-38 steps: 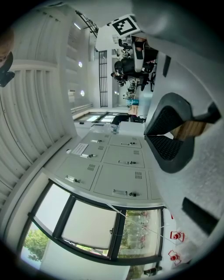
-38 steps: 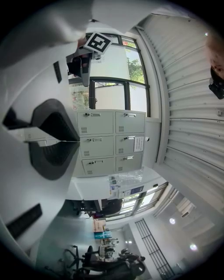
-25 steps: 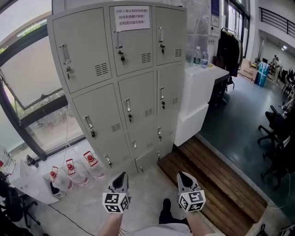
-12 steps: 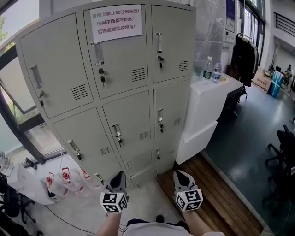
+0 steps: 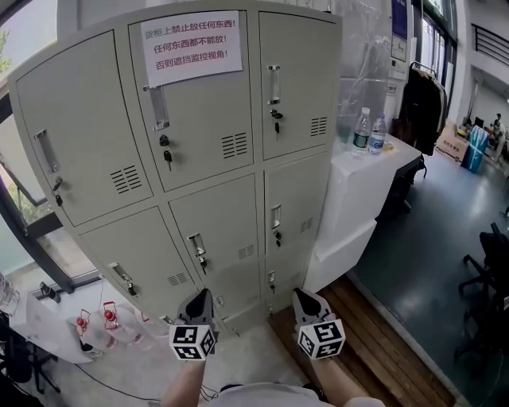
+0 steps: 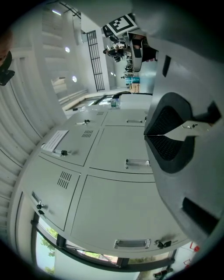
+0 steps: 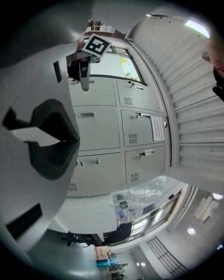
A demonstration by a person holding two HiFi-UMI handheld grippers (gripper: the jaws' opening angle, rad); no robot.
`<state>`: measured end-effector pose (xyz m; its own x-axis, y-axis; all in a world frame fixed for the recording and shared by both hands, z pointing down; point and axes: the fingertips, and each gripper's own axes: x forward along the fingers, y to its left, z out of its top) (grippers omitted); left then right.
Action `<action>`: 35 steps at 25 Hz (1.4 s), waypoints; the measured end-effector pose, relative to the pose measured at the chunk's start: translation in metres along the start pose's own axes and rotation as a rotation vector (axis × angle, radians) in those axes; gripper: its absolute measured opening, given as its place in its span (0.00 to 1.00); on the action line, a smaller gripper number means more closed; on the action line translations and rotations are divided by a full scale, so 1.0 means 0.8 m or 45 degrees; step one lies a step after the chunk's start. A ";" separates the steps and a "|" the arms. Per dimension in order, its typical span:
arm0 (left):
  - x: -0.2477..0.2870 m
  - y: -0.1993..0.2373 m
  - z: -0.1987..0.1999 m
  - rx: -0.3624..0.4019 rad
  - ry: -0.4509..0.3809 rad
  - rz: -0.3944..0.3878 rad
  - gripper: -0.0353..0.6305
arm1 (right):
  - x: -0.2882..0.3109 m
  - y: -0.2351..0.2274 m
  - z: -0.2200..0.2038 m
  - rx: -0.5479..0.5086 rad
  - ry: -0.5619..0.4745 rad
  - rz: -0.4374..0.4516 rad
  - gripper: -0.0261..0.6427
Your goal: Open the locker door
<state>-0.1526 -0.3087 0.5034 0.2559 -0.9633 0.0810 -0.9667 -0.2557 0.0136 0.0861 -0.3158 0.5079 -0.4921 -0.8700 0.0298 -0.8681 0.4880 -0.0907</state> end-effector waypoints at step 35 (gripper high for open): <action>0.020 0.033 -0.013 -0.048 0.061 -0.100 0.07 | 0.163 -0.020 0.372 -0.278 -0.253 0.404 0.30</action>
<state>-0.1742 -0.3303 0.5153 0.3315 -0.9350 0.1260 -0.9434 -0.3265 0.0591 0.0548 -0.4580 0.2170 -0.7334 -0.6608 -0.1599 -0.6796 0.7182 0.1492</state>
